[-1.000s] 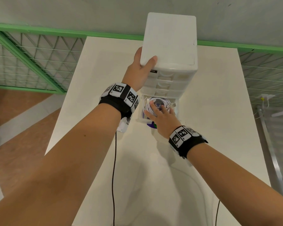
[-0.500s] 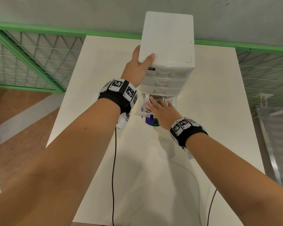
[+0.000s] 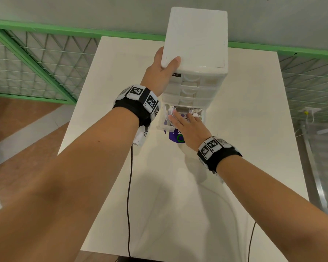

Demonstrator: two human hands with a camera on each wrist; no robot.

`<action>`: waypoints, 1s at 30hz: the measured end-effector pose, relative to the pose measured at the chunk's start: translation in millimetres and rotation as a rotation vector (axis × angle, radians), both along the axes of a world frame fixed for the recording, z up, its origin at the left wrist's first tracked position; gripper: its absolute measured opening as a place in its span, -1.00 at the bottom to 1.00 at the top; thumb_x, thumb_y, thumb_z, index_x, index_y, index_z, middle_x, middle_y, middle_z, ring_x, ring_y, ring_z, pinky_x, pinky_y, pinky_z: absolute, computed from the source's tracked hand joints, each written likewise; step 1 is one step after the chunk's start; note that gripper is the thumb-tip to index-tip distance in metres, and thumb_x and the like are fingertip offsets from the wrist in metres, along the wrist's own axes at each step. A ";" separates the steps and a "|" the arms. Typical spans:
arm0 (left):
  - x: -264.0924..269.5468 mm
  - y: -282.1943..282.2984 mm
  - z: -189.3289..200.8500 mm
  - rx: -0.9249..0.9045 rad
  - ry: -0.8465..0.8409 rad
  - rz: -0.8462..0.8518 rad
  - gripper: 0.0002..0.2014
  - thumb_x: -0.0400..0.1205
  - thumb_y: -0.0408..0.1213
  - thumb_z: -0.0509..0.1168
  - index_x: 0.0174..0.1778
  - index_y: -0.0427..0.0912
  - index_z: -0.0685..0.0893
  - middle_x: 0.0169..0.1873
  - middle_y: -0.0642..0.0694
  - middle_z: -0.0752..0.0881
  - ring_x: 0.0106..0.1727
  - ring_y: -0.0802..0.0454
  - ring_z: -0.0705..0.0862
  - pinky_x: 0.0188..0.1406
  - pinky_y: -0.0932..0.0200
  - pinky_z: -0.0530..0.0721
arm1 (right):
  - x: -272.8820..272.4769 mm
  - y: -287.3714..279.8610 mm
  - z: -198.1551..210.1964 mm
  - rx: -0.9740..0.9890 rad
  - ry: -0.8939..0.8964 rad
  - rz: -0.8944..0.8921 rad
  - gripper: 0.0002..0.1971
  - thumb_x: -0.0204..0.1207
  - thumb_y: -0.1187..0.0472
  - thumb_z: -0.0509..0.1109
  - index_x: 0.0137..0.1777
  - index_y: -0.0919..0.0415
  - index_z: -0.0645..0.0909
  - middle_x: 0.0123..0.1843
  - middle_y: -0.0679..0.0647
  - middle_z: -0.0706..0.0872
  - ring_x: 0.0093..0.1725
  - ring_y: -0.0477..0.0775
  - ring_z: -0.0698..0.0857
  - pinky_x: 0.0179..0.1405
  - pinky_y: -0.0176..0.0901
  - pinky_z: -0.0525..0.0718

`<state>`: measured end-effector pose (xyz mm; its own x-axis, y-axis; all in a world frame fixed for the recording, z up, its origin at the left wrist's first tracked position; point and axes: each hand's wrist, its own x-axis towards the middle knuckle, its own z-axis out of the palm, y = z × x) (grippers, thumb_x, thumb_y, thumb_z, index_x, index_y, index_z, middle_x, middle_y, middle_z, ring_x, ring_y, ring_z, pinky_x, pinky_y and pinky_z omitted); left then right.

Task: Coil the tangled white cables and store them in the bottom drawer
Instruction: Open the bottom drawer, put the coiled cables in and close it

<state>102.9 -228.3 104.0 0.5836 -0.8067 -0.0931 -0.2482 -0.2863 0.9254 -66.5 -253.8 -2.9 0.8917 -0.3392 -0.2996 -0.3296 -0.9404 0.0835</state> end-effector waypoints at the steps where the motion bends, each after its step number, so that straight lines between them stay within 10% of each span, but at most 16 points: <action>1: 0.0 0.0 0.1 -0.002 -0.001 -0.001 -0.47 0.67 0.05 0.16 0.56 0.10 0.26 0.15 0.12 0.64 0.14 0.11 0.61 -0.05 0.41 0.45 | 4.8 0.1 1.5 -0.001 0.003 -0.009 -0.25 0.57 0.30 0.17 0.62 0.14 -0.21 0.70 0.08 -0.15 0.47 0.40 0.33 0.36 0.20 0.49; 6: 0.1 0.6 -0.1 -0.007 -0.008 -0.007 -0.47 0.66 0.06 0.16 0.56 0.09 0.27 0.17 0.12 0.65 0.17 0.10 0.61 0.08 0.27 0.45 | 23.4 -1.3 8.9 0.083 0.050 -0.093 -0.21 0.51 0.32 0.26 0.62 0.14 -0.14 0.70 0.01 -0.17 0.39 0.37 0.41 0.04 0.10 0.64; 15: 1.6 1.4 1.6 0.010 -0.024 -0.011 -0.47 0.67 0.07 0.15 0.56 0.07 0.28 0.16 0.13 0.65 0.14 0.12 0.61 0.09 0.28 0.43 | 33.1 -14.5 7.6 0.172 0.063 -0.153 -0.18 0.49 0.33 0.31 0.62 0.12 -0.12 0.69 0.00 -0.04 0.49 0.37 0.30 0.25 0.27 0.59; 21: -0.3 1.8 3.1 0.011 -0.022 0.000 -0.48 0.67 0.06 0.15 0.55 0.07 0.30 0.13 0.16 0.64 0.07 0.19 0.62 -0.09 0.48 0.44 | -3.2 -11.6 -5.2 0.138 -0.378 -0.098 -0.48 0.39 0.37 0.43 0.37 0.24 0.45 0.38 0.21 0.58 0.32 0.32 0.54 0.19 0.17 0.57; 25: -0.7 0.6 3.6 0.006 -0.017 0.005 -0.48 0.67 0.07 0.15 0.55 0.07 0.29 0.15 0.14 0.64 0.11 0.13 0.61 0.02 0.30 0.47 | -24.8 -23.1 -7.8 0.134 -0.656 -0.423 -0.75 0.38 0.18 0.47 0.04 0.19 0.61 0.02 0.15 0.67 0.05 0.25 0.61 0.03 0.06 0.51; 30: 0.1 0.5 1.1 0.019 -0.010 0.006 -0.48 0.66 0.09 0.14 0.55 0.12 0.28 0.12 0.15 0.63 0.01 0.23 0.60 0.02 0.13 0.56 | -26.7 -23.7 -6.3 0.428 -0.606 -1.003 -0.49 0.26 -0.22 0.47 -0.01 0.12 0.40 0.00 0.02 0.62 -0.18 0.12 0.61 -0.13 -0.03 0.56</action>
